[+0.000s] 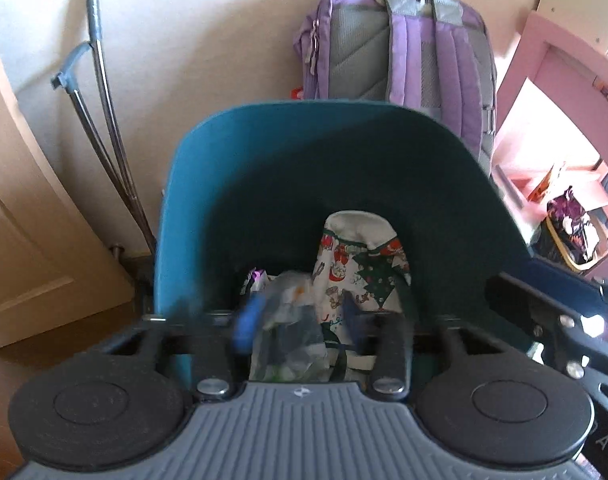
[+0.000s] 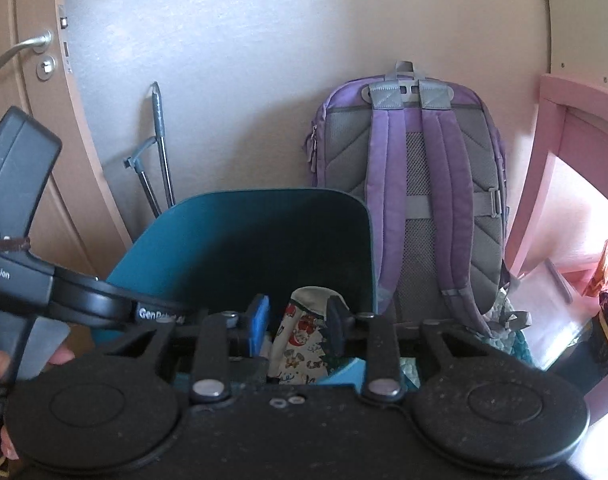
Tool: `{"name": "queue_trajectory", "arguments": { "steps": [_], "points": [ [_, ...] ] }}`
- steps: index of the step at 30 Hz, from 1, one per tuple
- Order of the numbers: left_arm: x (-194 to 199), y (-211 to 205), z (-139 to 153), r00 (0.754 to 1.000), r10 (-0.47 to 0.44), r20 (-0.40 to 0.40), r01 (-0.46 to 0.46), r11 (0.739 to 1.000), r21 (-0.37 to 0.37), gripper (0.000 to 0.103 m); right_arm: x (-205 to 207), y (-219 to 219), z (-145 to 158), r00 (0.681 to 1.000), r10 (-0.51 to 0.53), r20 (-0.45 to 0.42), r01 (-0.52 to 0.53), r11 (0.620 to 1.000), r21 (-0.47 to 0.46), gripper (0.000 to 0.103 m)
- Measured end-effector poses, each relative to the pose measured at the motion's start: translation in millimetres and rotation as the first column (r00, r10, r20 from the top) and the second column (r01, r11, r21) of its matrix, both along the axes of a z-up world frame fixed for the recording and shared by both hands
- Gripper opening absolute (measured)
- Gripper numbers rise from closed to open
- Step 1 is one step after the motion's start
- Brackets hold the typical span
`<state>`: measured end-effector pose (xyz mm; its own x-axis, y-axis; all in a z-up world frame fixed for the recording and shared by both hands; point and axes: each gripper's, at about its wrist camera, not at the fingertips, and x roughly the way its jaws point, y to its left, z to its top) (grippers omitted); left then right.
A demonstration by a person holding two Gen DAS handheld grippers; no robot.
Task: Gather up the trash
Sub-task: 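Open the left tool into the bin while the right tool releases the tote, then withdraw both tools from the bin and lower them to the floor pile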
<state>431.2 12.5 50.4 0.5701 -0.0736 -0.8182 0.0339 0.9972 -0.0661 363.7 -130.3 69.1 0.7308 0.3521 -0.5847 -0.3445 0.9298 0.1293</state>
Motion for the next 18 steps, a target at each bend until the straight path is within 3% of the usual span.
{"name": "queue_trajectory", "arguments": {
  "steps": [5,9,16,18],
  "points": [
    [-27,-4,20,0.999,-0.012,0.041,0.011,1.000,0.015,0.062,-24,-9,16,1.000,0.002,0.023,-0.002,1.000,0.017,0.031],
    [-56,-5,40,0.996,-0.005,0.087,0.002,0.999,0.038,0.074,-50,-17,27,0.999,0.013,0.034,-0.014,1.000,0.025,0.033],
    [-119,-3,67,0.991,0.007,0.134,-0.011,1.000,0.025,0.075,-105,-31,48,0.997,0.032,0.077,-0.034,0.999,0.027,0.035],
    [-136,-2,71,0.989,0.011,0.148,-0.015,1.000,0.022,0.077,-120,-36,53,0.995,0.034,0.092,-0.037,0.999,0.031,0.053]
  ]
}}
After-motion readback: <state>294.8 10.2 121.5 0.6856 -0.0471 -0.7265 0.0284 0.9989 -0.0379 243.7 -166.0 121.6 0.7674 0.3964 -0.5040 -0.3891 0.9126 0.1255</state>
